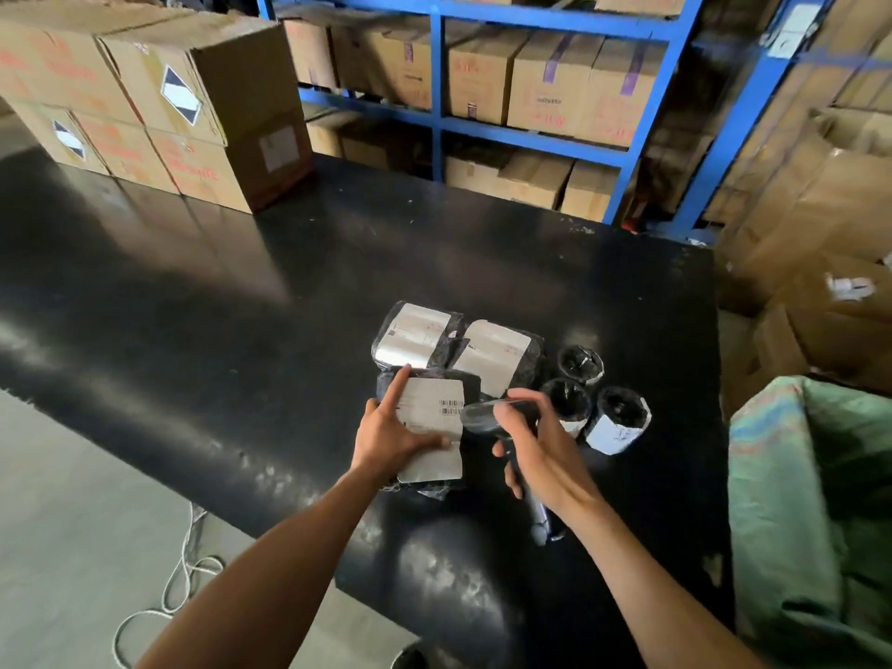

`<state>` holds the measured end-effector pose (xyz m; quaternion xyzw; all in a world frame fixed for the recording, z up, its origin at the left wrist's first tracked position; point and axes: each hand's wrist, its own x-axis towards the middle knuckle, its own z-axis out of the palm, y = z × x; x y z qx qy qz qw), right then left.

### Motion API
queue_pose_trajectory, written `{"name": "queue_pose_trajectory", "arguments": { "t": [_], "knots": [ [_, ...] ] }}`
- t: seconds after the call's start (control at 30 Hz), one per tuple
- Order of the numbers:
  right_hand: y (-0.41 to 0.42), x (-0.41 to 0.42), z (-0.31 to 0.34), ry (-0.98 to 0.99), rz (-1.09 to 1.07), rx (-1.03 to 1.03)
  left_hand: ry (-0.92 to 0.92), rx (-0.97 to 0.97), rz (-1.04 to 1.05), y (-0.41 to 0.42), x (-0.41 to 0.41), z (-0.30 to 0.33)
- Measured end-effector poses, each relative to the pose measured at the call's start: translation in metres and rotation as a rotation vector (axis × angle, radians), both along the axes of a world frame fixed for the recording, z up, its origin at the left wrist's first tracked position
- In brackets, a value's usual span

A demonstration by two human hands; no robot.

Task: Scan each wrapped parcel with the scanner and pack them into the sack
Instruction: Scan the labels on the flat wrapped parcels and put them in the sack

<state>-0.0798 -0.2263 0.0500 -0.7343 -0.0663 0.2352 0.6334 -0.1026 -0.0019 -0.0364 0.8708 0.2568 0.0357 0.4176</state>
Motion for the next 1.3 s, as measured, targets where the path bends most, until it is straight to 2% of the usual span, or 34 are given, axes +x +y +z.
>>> {"name": "queue_pose_trajectory", "arguments": {
  "t": [0.3, 0.57, 1.3],
  "knots": [
    [0.028, -0.006, 0.012, -0.176, -0.121, -0.096, -0.064, -0.050, 0.017, 0.015, 0.001, 0.003],
    [0.024, -0.010, 0.010, -0.152, -0.069, -0.181, -0.082, -0.073, -0.029, 0.008, 0.007, -0.002],
    [0.026, -0.010, 0.012, -0.255, -0.239, -0.287, -0.078, -0.134, -0.059, 0.005, 0.009, 0.001]
  ]
}}
